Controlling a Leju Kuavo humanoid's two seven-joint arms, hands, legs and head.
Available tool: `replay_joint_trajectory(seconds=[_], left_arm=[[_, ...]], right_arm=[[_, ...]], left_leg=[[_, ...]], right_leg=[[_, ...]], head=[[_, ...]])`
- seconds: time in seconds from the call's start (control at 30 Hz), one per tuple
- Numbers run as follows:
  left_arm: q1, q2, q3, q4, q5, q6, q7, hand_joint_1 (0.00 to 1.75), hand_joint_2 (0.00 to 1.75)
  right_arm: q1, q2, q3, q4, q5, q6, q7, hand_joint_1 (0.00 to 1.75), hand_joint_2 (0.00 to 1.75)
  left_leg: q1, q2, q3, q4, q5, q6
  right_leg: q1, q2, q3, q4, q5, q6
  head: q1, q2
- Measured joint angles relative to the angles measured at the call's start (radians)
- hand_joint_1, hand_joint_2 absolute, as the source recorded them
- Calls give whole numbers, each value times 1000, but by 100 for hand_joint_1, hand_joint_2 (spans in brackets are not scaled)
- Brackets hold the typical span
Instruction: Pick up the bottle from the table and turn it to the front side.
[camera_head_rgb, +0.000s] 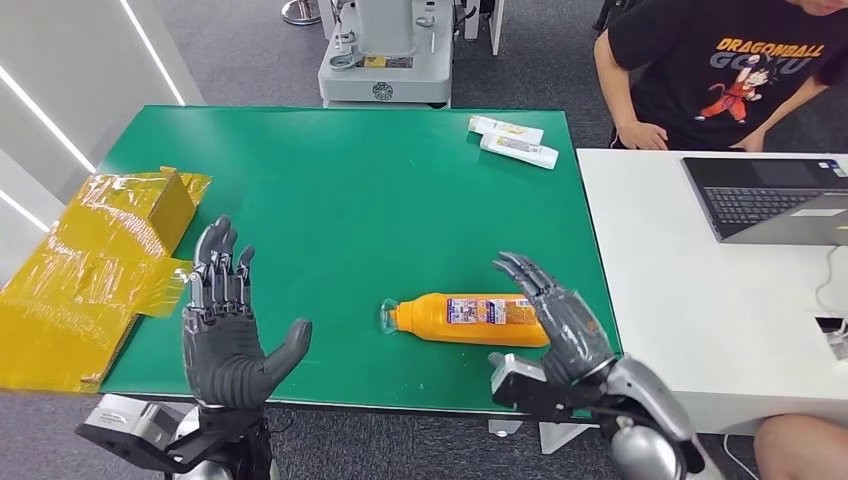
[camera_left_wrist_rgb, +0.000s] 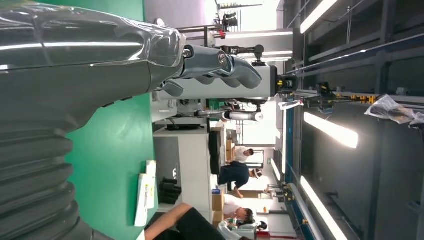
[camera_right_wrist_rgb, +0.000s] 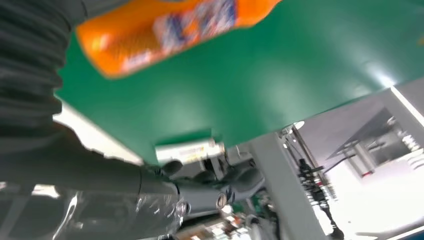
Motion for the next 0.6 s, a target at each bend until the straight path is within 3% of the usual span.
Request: replay_joint_trajectory(seconds=[0.1, 0.2, 0.4, 0.6], left_arm=[[-12, 0, 0, 2, 4, -9, 0, 0, 175], [-18, 1, 0, 5, 6, -10, 0, 0, 175], [-24, 6, 0, 9, 8, -16, -2, 0, 175], [-40, 12, 0, 15, 21, -4, -13, 0, 175]], right_arm=[[-122, -99, 0, 56, -28, 70, -21, 0, 175], [-178, -154, 2, 83, -36, 81, -17, 0, 175], [-249, -213, 32, 117, -65, 120, -4, 0, 175], [-521, -237, 160, 247, -165, 253, -26, 0, 175]], left_leg=[[0, -1, -1, 1, 1, 2], [0, -1, -1, 1, 1, 2], [0, -1, -3, 1, 1, 2], [0, 1, -2, 1, 2, 2]], right_leg=[[0, -1, 0, 0, 1, 1], [-1, -1, 0, 0, 1, 1], [-1, -1, -1, 0, 0, 1], [0, 0, -1, 0, 2, 1]], head=[[0, 0], [0, 0], [0, 0], [0, 0]])
